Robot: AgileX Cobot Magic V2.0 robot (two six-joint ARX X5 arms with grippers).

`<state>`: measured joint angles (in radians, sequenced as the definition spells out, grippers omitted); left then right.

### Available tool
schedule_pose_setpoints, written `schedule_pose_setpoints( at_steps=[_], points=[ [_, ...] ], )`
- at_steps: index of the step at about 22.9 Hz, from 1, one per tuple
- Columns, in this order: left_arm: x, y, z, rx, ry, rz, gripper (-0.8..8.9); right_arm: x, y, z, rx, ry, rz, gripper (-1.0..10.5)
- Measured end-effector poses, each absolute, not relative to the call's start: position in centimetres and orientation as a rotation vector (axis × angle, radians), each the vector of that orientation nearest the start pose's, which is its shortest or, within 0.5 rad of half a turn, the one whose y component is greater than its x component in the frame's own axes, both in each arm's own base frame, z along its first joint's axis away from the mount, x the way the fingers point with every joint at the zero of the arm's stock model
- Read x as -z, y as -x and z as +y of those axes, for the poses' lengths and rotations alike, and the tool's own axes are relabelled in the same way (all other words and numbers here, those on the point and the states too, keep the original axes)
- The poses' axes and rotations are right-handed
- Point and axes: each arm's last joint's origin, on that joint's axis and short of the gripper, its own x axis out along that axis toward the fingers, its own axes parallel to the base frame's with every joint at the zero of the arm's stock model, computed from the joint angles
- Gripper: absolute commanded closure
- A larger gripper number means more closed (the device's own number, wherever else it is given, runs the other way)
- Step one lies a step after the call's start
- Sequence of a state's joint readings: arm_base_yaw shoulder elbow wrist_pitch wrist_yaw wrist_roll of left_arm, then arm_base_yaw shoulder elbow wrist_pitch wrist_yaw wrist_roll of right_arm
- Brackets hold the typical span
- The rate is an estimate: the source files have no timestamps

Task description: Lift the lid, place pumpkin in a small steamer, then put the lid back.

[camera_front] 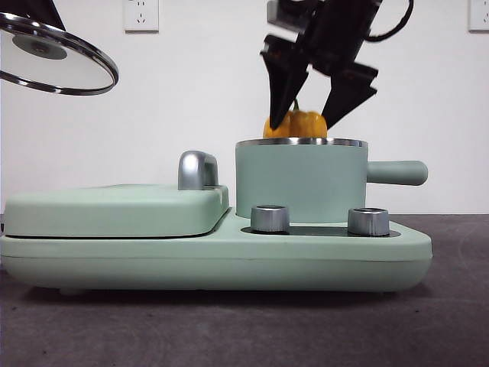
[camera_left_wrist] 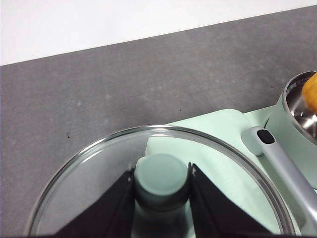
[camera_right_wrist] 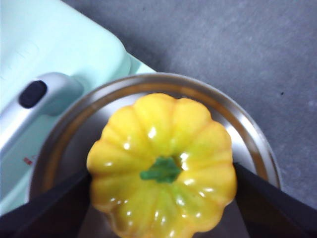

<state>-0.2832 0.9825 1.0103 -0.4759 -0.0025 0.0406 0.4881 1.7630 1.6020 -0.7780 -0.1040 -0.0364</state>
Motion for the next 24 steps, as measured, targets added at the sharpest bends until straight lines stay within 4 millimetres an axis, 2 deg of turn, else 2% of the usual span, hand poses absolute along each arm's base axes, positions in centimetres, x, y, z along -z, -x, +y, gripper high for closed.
schedule_pose_setpoints(
  at_steps=[10,19,24],
  points=[
    [-34.8,-19.6,-5.7,0.285,-0.104,0.439,7.98,-26.3,-35.0,19.0,-0.566,0.256,1.046,5.9],
    [-34.8,-19.6,-5.7,0.285,-0.104,0.44,7.98,-25.1,-35.0,20.2,-0.573,0.297,1.059,5.9],
    [-34.8,-19.6,-5.7,0.285,-0.104,0.439,7.98,-25.2,-35.0,20.4,-0.58,0.313,1.049,5.0]
  ],
)
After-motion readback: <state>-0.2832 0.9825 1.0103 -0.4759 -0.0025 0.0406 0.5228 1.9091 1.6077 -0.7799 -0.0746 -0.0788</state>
